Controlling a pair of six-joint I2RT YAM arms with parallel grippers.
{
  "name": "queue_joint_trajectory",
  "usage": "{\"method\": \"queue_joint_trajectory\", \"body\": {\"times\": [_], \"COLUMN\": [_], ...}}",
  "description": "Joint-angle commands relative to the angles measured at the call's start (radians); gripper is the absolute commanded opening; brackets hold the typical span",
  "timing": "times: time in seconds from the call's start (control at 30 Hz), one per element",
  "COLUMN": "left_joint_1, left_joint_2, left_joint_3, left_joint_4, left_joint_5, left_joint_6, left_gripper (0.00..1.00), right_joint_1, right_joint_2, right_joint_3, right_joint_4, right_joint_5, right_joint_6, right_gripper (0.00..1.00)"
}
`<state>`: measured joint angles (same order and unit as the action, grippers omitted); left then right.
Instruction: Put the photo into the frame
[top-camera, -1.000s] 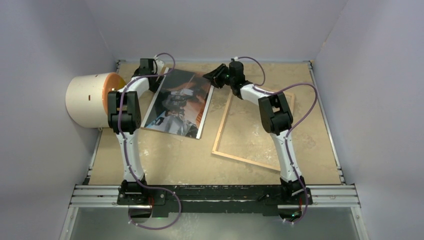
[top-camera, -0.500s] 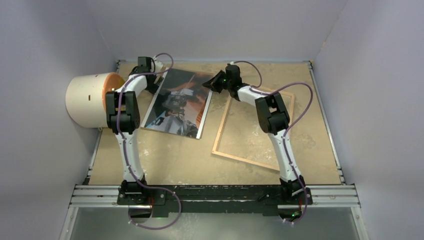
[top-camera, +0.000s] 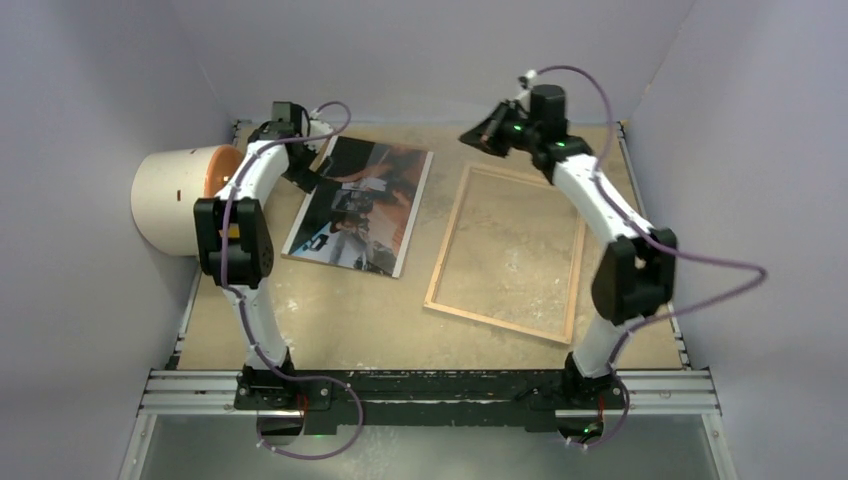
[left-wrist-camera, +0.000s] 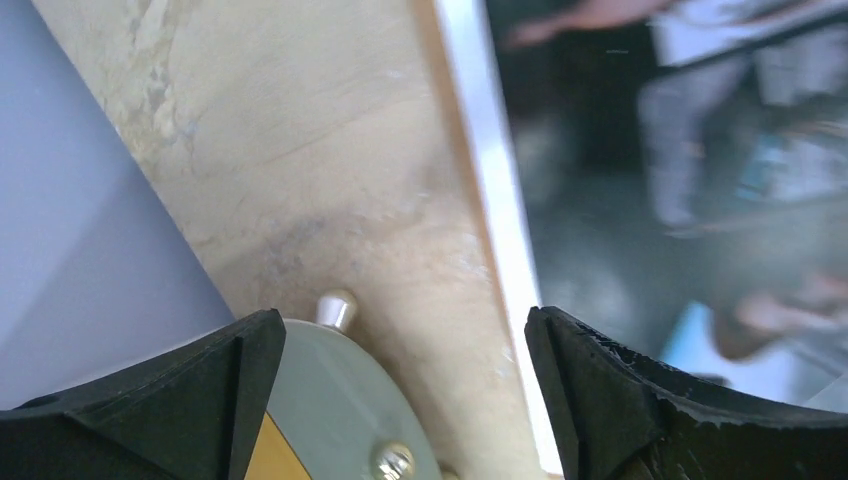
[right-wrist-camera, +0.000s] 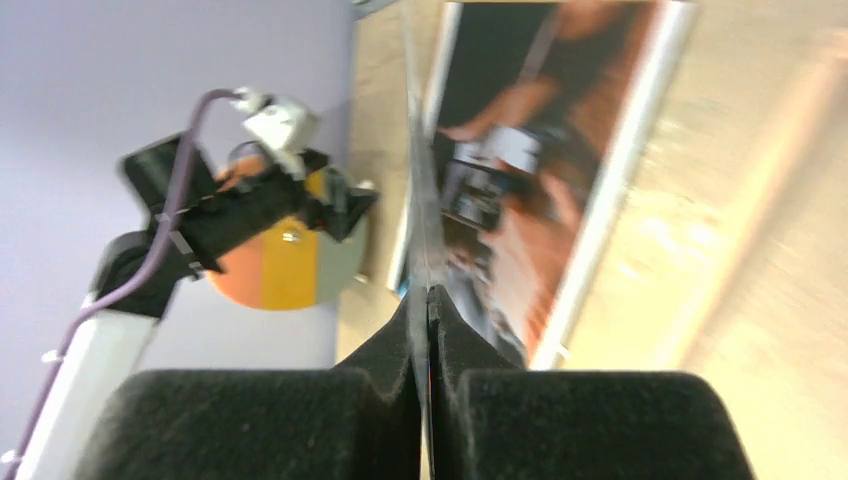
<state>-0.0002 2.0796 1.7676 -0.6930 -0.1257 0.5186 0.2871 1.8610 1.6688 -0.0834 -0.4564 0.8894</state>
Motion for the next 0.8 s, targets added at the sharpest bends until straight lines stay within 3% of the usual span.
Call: {"method": "queue_joint_trajectory", "body": {"times": [0.0, 0.2, 0.47, 0.63, 0.77], "left_joint_1": [-0.153, -0.285, -0.366, -0.385, -0.395], "left_joint_2": [-0.146, -0.153, -0.121, -0.078, -0.051], "left_joint_3": [-0.112, -0.142, -0.154, -0.184, -0.211], "left_joint_4": [-0.010, -0.018, 0.042, 0.095, 0.118], "left_joint_5": [0.020, 0.033, 0.035, 0.020, 0.015], "left_joint_6": [0.039, 0.035, 0.048, 0.071, 0.075], "left_gripper": [1.00, 1.00, 1.00, 1.00, 1.00], "right_joint_1": [-0.161, -0.323, -0.335, -0.336, -0.336], "right_joint_2": [-0.217, -0.345, -0.203, -0.146, -0.162], "right_joint_3": [-0.244, -0.429, -0.362, -0.335, -0.334], "right_joint_4": [-0.283, -0.415, -0.480, -0.462, -0.445], "right_joint_5": [-0.027, 0.021, 0.127, 0.271, 0.331], "right_joint_6": [-0.212, -0.378, -0.464, -0.428, -0.389], "right_gripper": [0.00, 0.00, 0.03, 0.52, 0.78]}}
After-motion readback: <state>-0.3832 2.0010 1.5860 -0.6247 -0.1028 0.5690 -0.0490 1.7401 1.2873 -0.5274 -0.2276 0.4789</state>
